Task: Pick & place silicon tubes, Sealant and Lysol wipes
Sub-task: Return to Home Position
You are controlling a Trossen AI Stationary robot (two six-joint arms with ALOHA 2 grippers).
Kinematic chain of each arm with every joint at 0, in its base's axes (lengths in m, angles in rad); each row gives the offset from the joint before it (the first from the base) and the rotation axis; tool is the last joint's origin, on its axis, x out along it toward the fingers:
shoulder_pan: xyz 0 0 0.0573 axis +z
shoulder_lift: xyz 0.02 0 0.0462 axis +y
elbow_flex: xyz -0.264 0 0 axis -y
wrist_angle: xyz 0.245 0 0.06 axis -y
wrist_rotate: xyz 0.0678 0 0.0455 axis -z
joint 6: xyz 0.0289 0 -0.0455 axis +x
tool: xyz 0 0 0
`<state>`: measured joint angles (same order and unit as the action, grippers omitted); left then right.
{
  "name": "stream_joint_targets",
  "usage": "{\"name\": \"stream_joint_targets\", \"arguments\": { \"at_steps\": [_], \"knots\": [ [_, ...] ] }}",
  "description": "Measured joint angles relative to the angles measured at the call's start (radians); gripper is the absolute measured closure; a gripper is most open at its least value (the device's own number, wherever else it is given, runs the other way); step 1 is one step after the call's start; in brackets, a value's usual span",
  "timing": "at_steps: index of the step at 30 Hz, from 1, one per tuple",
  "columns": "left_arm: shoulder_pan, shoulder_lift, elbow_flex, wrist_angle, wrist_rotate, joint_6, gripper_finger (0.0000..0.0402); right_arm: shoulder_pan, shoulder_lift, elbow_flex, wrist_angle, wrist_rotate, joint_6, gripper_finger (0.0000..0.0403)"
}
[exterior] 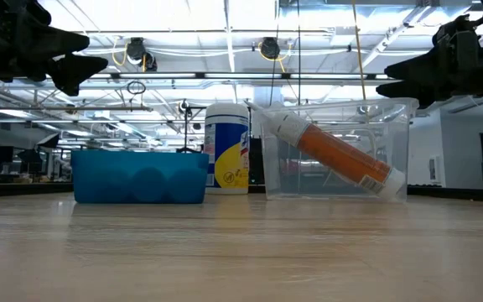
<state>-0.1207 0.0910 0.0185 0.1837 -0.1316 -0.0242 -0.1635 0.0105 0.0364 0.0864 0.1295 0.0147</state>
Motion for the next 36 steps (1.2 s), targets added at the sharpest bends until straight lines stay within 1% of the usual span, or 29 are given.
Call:
{"name": "stream_joint_targets", "arguments": {
  "at_steps": [7,17,28,36],
  "knots": [
    [0.0,0.0,0.0,0.0,0.0,0.0,0.0146,0.0,0.0,0.0,0.0,0.0,0.0,0.0011],
    [0.0,0.0,0.0,0.0,0.0,0.001,0.0131,0.0,0.0,0.0,0.0,0.0,0.0,0.0011],
    [0.0,0.0,0.0,0.0,0.0,0.002,0.0146,0.0,0.0,0.0,0.0,0.0,0.0,0.0011],
    [0.0,0.0,0.0,0.0,0.0,0.002,0.0136,0.0,0.0,0.0,0.0,0.0,0.0,0.0012]
  ]
}}
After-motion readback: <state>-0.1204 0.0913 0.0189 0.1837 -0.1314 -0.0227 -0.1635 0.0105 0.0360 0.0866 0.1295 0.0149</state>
